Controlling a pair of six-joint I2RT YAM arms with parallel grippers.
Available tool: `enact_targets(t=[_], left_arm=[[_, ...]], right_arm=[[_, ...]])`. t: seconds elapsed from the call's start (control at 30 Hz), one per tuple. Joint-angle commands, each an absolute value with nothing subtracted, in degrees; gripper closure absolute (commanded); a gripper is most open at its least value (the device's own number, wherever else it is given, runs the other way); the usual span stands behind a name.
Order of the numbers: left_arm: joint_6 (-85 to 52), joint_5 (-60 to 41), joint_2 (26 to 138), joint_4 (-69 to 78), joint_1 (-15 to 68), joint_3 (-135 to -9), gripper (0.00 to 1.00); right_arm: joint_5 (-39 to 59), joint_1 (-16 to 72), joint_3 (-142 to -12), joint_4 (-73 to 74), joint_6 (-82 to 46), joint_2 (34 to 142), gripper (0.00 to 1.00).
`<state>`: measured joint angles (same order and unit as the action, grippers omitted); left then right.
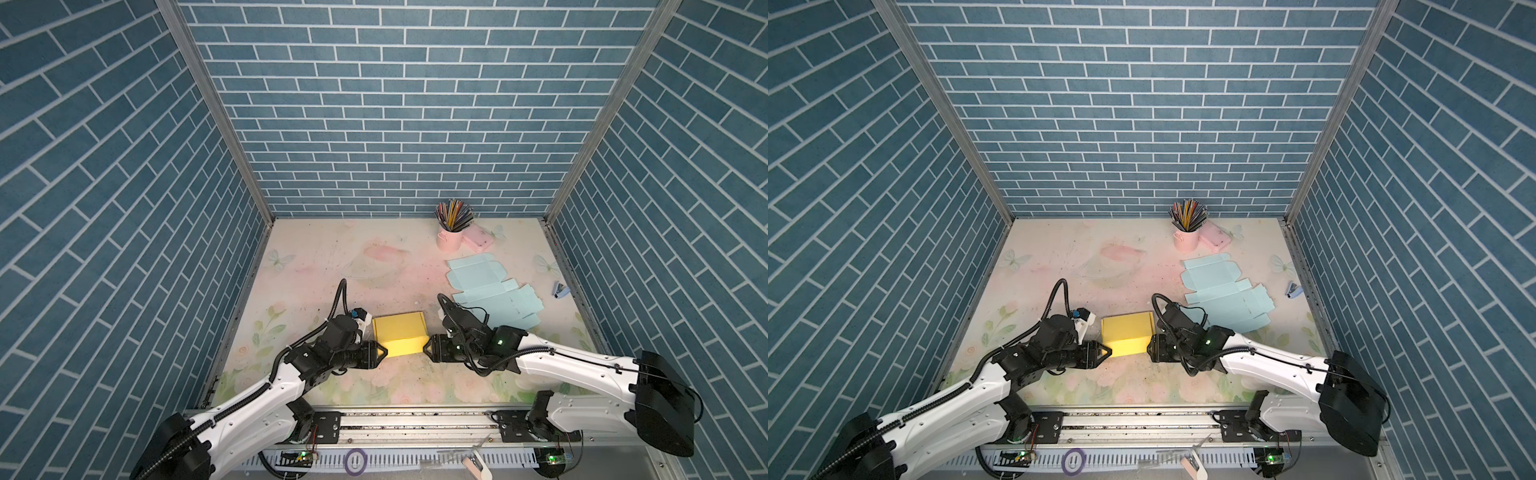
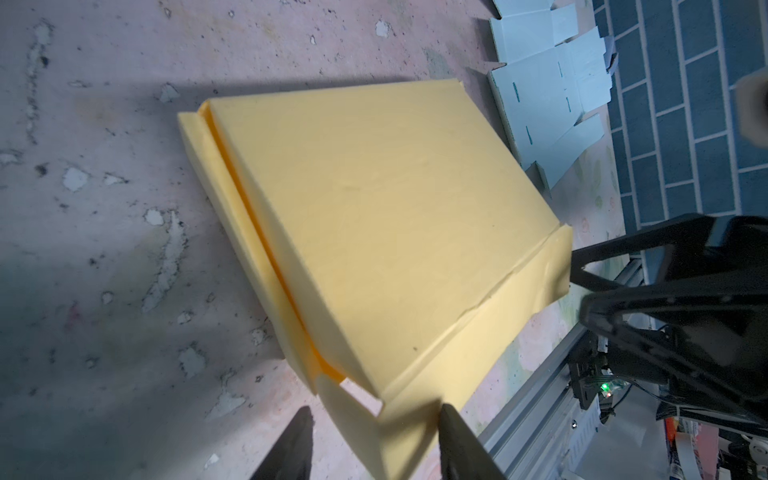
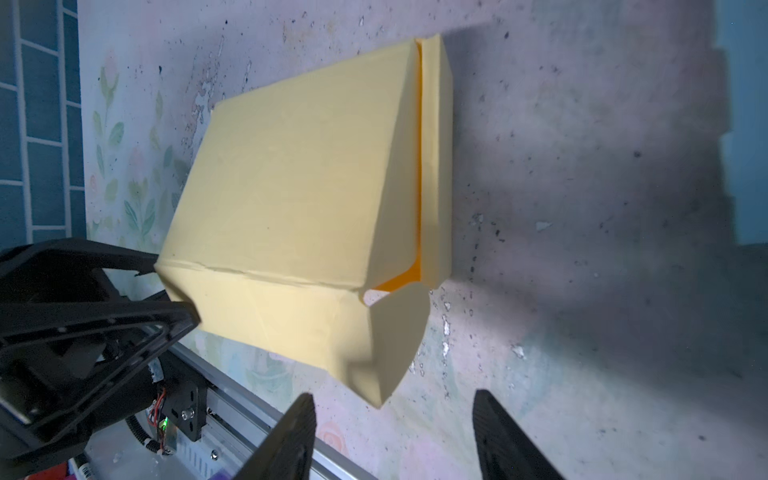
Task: Fold the paper box
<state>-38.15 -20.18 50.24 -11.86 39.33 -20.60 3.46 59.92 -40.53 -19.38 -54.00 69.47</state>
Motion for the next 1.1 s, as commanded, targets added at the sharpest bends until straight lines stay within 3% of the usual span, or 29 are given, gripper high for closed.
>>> enact_targets(t=[0.0,0.23,0.3,0.43,0.67,1.07], left_arm=[[-37.1,-18.94,49.62,-13.94,39.11,-20.5,0.5],[-36.42,-16.93,43.07,-21.62,39.11,-23.53,0.28],[-35.8,-15.99,43.67,-22.88,38.89,-24.98,0.26],[-34.53,-14.58,48.46,-22.39,38.19,-28.32,0.27],[-33.03,-12.79,58.89,-19.69,37.79,-32.32,0.38],[-34.7,-12.1,63.71,-15.23,37.53,-26.42,0.47]], right_arm=[[-0.47,59.64,-45.17,-26.87,-50.09,68.42,0.38],[0.44,54.37,-48.9,-27.92,-45.22,69.46,0.37],[3.17,51.85,-49.02,-26.06,-44.08,70.55,0.37],[4.66,50.7,-52.27,-25.75,-40.21,75.27,0.37],[9.39,50.7,-53.09,-22.31,-38.45,82.02,0.39],[12.54,50.59,-42.87,-14.62,-41.46,86.88,0.51]])
